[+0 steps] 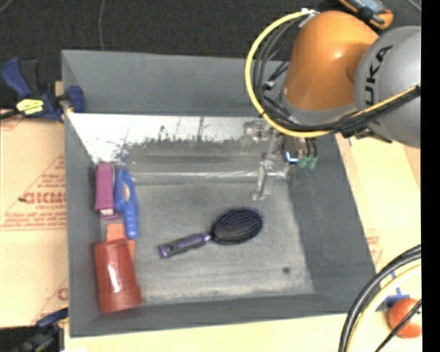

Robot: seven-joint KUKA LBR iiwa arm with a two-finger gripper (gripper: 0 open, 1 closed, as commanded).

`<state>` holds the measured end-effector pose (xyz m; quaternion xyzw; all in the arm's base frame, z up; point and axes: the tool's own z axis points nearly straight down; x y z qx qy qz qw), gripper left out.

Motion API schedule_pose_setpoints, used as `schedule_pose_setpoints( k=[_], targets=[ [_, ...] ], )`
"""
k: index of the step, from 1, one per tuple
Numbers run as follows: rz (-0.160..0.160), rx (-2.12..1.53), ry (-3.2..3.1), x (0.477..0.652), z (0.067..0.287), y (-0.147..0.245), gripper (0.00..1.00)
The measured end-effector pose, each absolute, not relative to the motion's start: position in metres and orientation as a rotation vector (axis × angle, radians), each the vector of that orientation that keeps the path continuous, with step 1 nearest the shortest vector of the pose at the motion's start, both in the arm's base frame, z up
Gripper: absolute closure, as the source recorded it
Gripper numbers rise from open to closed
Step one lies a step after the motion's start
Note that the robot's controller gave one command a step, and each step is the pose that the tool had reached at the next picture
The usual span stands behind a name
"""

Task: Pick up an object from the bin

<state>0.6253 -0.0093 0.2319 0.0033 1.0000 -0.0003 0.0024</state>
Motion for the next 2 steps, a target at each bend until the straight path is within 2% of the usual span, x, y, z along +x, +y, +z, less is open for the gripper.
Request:
schedule_pose_setpoints(
  k=[1, 2],
  targets=[
    [-0.001, 0.01, 3.137, 0.625, 0.232, -0.009, 0.0],
    [0.001, 0.108, 3.138, 0.631, 0.142, 0.013, 0.0]
  ],
)
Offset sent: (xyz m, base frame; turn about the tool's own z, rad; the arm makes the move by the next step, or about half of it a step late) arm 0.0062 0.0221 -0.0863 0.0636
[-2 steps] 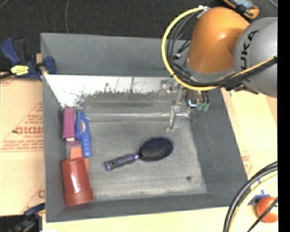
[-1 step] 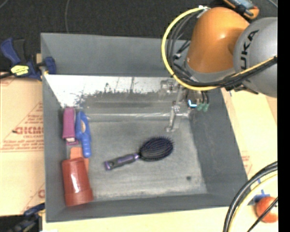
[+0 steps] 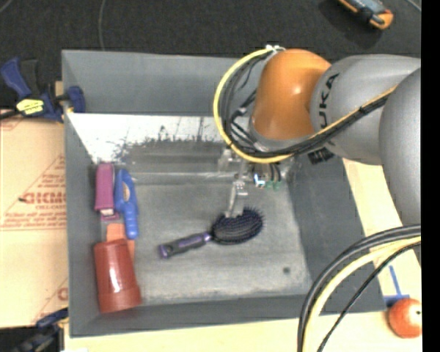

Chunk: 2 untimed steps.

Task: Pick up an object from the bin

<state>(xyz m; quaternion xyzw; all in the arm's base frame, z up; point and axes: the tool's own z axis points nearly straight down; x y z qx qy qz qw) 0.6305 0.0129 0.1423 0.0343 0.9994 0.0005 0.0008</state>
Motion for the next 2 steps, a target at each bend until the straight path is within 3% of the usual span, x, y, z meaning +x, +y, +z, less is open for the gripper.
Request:
schedule_pose_setpoints(
  k=[1, 2],
  targets=[
    [-0.002, 0.085, 3.12, 0.601, 0.151, 0.015, 0.0],
    [0.002, 0.277, 3.122, 0.576, 0.069, 0.002, 0.0]
  ],
)
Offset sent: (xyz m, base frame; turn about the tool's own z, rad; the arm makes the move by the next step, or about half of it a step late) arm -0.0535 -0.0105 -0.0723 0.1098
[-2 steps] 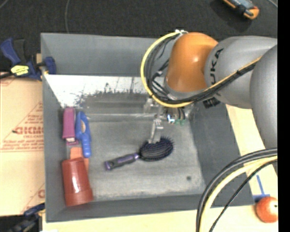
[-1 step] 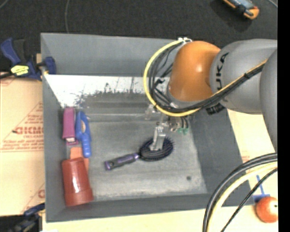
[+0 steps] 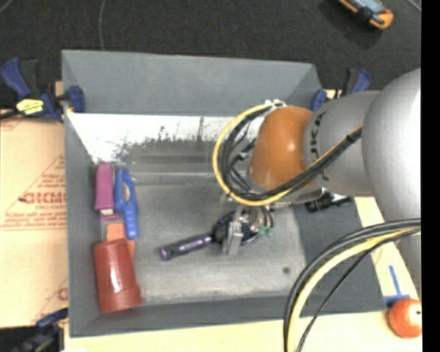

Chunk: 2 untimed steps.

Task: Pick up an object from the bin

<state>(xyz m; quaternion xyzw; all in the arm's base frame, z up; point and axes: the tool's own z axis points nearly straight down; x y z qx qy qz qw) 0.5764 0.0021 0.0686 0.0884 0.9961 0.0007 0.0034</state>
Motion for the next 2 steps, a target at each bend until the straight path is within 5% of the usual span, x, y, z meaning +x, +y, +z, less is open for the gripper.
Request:
schedule_pose_setpoints(
  k=[1, 2],
  targets=[
    [0.0, 0.171, 3.1, 0.6174, 0.0866, 0.0125, 1.0],
    [0.0, 0.171, 3.1, 0.6173, 0.0866, 0.0125, 1.0]
  ],
)
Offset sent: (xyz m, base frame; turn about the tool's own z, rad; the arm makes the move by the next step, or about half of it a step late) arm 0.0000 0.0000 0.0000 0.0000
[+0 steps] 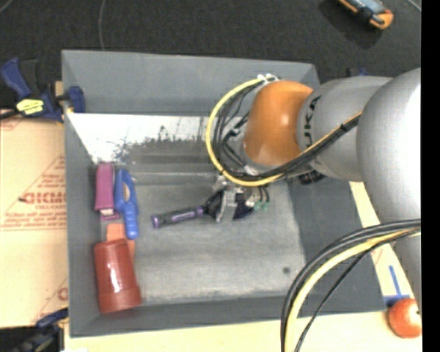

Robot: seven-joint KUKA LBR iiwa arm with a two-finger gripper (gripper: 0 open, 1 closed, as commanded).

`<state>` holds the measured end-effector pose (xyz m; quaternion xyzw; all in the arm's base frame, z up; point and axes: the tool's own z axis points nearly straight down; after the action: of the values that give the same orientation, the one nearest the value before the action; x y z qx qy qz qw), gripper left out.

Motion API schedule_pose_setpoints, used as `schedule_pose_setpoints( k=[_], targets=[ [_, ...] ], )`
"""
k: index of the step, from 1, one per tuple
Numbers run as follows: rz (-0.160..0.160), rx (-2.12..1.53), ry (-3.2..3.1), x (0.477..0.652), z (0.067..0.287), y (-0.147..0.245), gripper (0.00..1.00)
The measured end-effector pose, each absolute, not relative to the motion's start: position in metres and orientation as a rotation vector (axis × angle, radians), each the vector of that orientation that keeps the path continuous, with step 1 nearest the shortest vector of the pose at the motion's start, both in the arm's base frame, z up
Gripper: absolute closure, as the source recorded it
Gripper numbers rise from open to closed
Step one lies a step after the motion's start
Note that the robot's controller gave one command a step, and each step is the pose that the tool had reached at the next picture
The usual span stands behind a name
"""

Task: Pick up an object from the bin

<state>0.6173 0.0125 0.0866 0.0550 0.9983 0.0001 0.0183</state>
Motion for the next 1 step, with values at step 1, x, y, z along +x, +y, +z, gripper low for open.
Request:
schedule_pose_setpoints(
  k=[1],
  targets=[
    [0.002, 0.209, 3.098, 0.611, 0.1018, 0.0196, 1.0]
  ],
)
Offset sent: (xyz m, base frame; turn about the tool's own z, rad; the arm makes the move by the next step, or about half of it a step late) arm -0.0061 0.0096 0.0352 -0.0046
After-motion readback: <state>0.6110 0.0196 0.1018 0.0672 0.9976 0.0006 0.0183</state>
